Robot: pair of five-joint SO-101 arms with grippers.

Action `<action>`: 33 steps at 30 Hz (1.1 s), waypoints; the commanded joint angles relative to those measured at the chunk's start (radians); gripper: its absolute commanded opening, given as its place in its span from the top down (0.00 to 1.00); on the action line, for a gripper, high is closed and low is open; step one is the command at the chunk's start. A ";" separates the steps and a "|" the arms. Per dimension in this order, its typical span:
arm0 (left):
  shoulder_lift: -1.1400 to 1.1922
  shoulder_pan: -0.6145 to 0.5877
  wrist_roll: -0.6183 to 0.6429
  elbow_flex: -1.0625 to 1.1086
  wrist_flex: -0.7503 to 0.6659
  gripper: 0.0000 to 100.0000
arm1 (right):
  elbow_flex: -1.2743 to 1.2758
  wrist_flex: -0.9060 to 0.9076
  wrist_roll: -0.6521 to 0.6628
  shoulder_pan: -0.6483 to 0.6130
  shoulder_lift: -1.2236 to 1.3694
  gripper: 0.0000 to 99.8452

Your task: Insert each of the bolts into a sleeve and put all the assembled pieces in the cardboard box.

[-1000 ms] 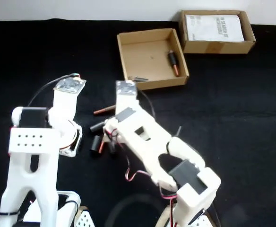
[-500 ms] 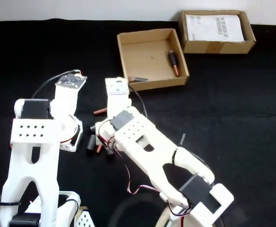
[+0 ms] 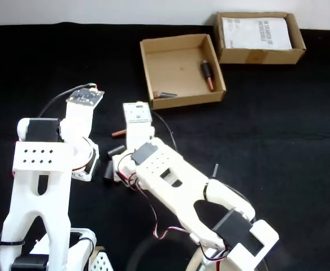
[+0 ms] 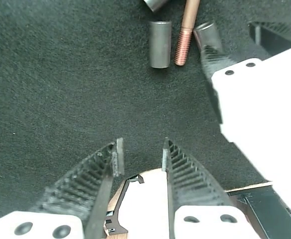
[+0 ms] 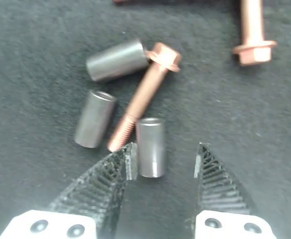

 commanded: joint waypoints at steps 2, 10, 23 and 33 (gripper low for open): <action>0.002 0.008 -0.006 -0.030 -0.008 0.86 | 0.001 -0.045 -0.035 -0.030 -0.054 0.82; 0.002 0.008 -0.006 -0.030 -0.008 0.86 | 0.012 -0.045 -0.035 -0.022 -0.053 0.82; 0.002 0.008 -0.008 -0.030 -0.009 0.86 | 0.229 -0.246 -0.035 -0.015 -0.053 0.82; 0.002 0.008 -0.008 -0.028 -0.005 0.86 | 0.321 -0.406 -0.026 -0.015 -0.053 0.96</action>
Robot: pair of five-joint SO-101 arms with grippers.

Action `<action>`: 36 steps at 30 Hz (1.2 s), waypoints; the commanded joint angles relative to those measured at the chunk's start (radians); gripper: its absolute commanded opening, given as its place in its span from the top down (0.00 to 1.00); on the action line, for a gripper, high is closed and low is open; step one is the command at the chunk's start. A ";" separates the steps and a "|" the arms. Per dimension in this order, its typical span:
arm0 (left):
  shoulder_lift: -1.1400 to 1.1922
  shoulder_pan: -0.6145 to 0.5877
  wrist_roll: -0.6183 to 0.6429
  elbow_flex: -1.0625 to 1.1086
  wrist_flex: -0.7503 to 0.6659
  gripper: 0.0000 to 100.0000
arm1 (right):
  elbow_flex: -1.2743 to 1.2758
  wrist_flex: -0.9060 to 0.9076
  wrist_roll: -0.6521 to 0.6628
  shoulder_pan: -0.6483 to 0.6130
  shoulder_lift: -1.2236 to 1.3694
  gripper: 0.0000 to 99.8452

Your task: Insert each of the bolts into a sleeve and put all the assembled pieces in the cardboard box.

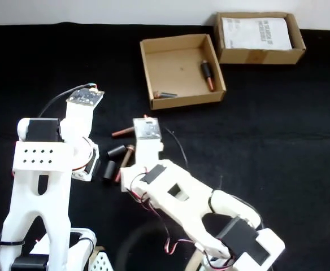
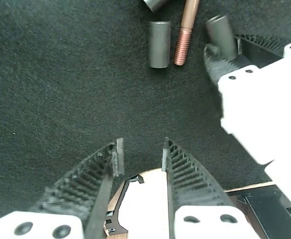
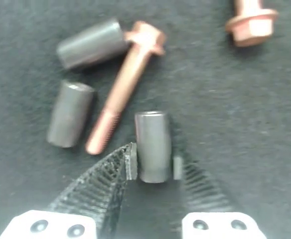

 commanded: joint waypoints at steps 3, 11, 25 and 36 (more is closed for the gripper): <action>0.002 0.008 -0.008 -0.028 -0.003 0.86 | -0.001 -0.048 0.021 -0.002 -0.016 0.97; 0.002 0.008 -0.008 -0.028 -0.002 0.86 | -0.008 -0.041 0.023 0.081 -0.036 0.99; -0.004 0.062 -0.005 0.139 -0.002 0.86 | -0.120 0.108 0.028 0.387 -0.475 0.99; 0.002 0.074 0.000 0.093 -0.190 0.86 | -0.122 0.243 0.023 0.447 -0.808 0.99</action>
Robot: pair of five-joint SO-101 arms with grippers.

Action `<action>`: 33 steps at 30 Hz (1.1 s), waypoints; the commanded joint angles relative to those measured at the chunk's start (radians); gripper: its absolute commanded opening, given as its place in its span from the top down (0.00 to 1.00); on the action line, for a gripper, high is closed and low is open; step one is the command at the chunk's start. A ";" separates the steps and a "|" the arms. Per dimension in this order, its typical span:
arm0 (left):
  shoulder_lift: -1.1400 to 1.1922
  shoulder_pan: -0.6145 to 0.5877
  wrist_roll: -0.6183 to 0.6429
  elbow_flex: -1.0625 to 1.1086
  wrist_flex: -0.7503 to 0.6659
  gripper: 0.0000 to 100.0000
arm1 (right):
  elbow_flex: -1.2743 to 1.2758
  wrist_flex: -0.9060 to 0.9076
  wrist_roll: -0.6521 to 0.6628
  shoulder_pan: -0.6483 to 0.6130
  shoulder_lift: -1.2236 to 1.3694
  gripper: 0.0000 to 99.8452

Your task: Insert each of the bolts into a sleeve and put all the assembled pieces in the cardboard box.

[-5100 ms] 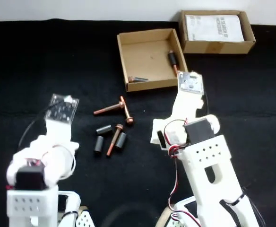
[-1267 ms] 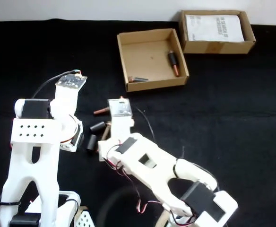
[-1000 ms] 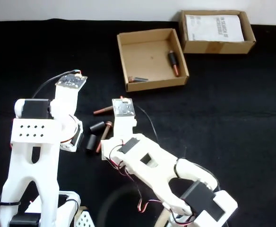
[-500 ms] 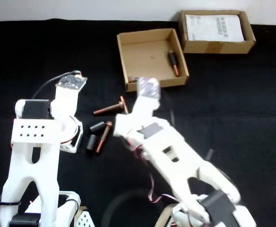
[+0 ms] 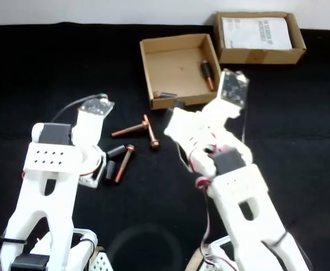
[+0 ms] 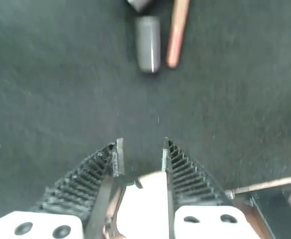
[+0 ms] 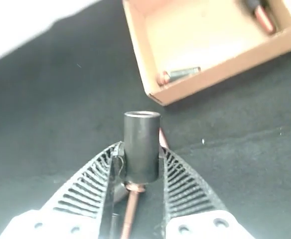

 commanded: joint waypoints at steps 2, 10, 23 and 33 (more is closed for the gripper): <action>0.004 0.054 0.002 -0.039 -0.110 0.86 | -0.059 0.054 0.012 0.010 -0.196 0.99; 0.004 0.243 0.123 -0.042 -0.114 0.86 | -0.059 0.223 0.015 0.013 -0.360 0.99; 0.150 0.266 0.160 -0.088 -0.161 0.86 | -0.056 0.384 0.114 0.067 -0.510 0.99; 0.456 0.265 0.187 -0.223 -0.199 0.86 | -0.050 0.489 0.150 0.119 -0.599 0.99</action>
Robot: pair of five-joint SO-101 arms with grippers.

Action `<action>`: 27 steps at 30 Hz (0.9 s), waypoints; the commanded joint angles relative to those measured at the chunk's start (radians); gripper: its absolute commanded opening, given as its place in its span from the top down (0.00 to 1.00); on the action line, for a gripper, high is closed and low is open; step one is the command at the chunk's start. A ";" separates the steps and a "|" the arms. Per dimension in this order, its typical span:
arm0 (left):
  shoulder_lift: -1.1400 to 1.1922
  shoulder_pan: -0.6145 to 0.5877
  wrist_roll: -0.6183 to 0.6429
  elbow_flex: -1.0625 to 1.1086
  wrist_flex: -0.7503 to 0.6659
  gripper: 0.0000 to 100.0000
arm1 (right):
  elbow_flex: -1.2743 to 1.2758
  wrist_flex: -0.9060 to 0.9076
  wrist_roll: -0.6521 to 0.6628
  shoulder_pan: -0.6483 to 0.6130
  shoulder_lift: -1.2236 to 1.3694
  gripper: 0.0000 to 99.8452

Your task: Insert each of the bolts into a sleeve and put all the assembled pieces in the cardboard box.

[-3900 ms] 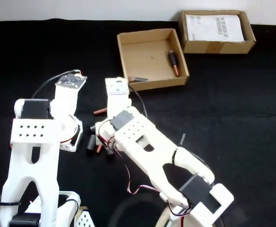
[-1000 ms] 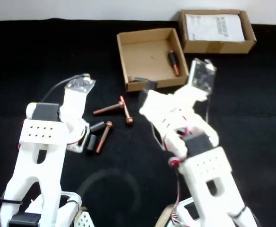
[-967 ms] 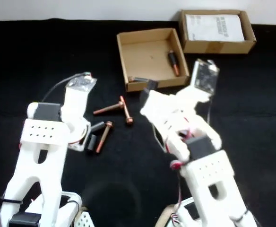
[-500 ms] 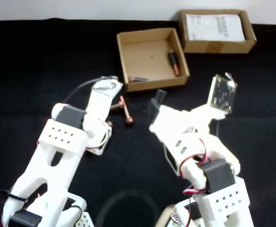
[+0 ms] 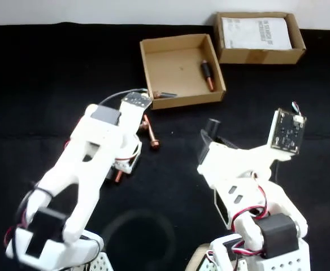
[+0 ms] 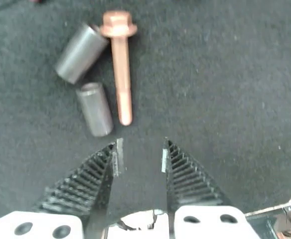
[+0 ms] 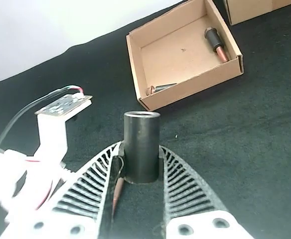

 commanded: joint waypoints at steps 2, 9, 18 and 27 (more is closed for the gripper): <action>0.067 0.005 0.006 -0.056 -0.058 0.86 | -0.048 0.045 0.011 0.010 -0.051 0.99; 0.156 0.005 0.003 -0.058 -0.164 0.86 | -0.048 0.074 0.012 0.010 -0.079 0.99; 0.252 -0.045 -0.002 -0.059 -0.276 0.86 | -0.048 0.074 0.012 0.010 -0.079 0.99; 0.260 -0.091 -0.032 -0.081 -0.319 0.86 | -0.001 0.074 0.032 0.010 -0.081 0.99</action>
